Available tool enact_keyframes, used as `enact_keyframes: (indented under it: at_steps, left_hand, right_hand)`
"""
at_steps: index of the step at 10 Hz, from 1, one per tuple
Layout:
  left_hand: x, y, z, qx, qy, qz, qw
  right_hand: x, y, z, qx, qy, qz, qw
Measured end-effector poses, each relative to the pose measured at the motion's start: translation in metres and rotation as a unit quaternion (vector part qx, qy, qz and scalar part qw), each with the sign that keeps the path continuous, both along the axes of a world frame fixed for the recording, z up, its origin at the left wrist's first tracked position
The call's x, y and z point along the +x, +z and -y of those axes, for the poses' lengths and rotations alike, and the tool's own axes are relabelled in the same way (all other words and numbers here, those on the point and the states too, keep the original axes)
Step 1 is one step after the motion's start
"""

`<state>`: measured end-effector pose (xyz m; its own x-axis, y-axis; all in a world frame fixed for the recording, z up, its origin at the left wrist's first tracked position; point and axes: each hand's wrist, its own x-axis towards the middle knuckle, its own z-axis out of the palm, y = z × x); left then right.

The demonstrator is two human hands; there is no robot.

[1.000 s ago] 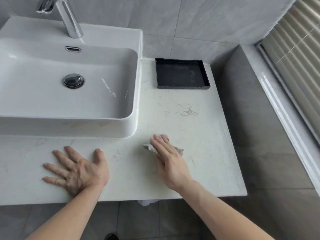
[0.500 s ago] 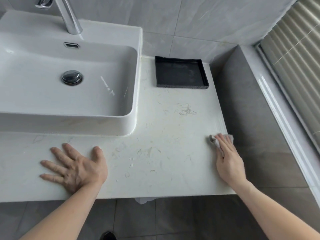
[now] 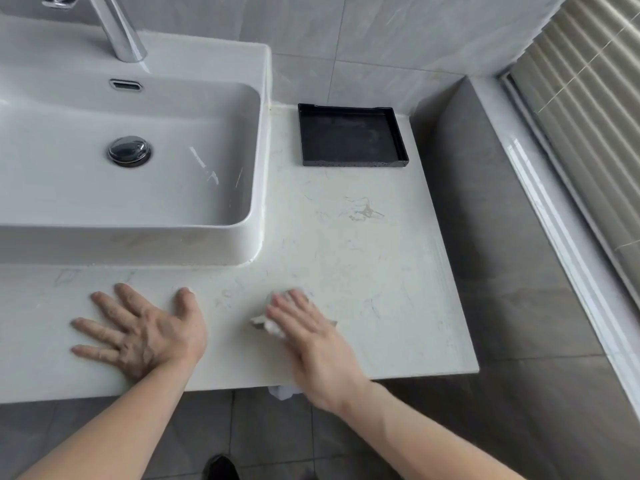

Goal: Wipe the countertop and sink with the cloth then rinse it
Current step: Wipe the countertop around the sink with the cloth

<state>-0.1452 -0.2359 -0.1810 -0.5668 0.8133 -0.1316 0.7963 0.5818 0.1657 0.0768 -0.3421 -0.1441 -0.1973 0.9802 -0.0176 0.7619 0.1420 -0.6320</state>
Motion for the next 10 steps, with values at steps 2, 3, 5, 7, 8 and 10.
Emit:
enact_keyframes:
  at_steps: [2,3,5,7,8,10]
  left_hand:
    - [0.002,0.002,0.0,0.005,0.002,-0.004,1.0]
    - [0.002,0.003,0.001,0.002,-0.001,0.0,1.0]
    - [0.001,0.003,0.0,-0.001,-0.001,0.004,1.0]
    - [0.0,0.007,0.001,-0.018,-0.002,0.015,1.0]
    - [0.0,0.008,0.001,-0.029,-0.005,0.027,0.999]
    - [-0.002,0.009,0.0,-0.035,-0.017,0.049,0.998]
  right_hand:
    - [0.016,-0.013,0.03,-0.009,-0.047,0.145,0.988]
    - [0.06,-0.015,0.047,0.005,-0.126,0.158,0.979]
    - [0.15,-0.026,0.071,0.032,-0.321,0.132,0.937]
    - [0.123,0.009,0.044,0.02,-0.558,-0.095,0.824]
    - [0.061,0.014,0.021,0.032,-0.478,-0.151,0.864]
    - [-0.068,-0.013,-0.003,0.001,-0.103,0.045,0.994]
